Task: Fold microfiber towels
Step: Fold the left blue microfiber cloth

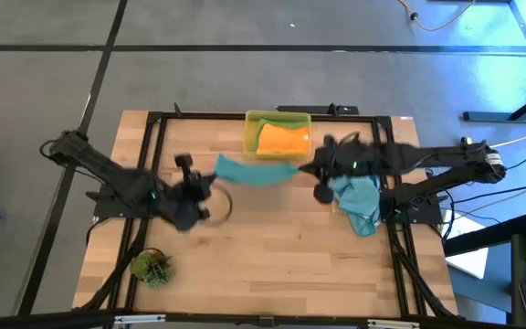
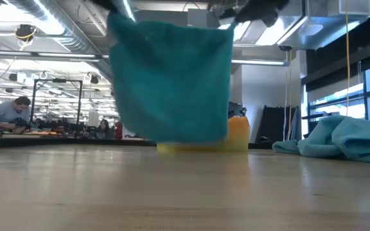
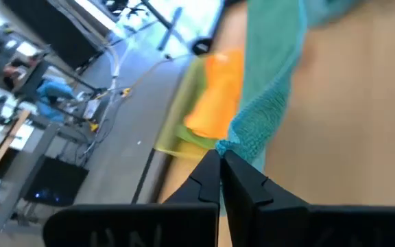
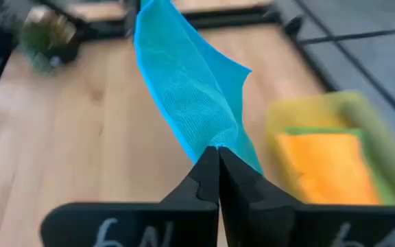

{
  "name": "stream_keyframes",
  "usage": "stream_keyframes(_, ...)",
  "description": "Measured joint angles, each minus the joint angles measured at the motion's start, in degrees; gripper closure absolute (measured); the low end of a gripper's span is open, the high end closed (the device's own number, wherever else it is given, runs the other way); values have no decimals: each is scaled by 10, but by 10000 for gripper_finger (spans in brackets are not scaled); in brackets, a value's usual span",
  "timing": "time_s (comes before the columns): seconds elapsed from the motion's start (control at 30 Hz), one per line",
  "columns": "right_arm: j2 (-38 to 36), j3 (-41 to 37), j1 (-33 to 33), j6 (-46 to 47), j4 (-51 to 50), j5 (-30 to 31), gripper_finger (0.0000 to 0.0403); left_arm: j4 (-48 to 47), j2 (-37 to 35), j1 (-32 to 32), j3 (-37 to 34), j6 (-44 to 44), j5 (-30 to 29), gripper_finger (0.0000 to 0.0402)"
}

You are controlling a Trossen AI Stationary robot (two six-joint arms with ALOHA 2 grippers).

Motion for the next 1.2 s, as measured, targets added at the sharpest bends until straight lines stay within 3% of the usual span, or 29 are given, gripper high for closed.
stream_keyframes(0.17,0,-105,94,66,79,38,403,29,68,-81,-91,-116,-3,402)
stream_keyframes(0.33,1,-216,188,166,188,53,403,131,148,-159,-147,-209,19,402)
stream_keyframes(0.5,7,-305,271,263,298,95,403,256,237,-210,-151,-225,39,402)
stream_keyframes(0.73,66,-381,352,371,427,134,403,394,350,-225,-145,-224,98,402)
stream_keyframes(0.97,125,-359,375,390,436,133,403,395,367,-228,-111,-203,92,401)
stream_keyframes(1.2,84,-358,320,347,425,147,403,322,306,-209,-102,-179,34,401)
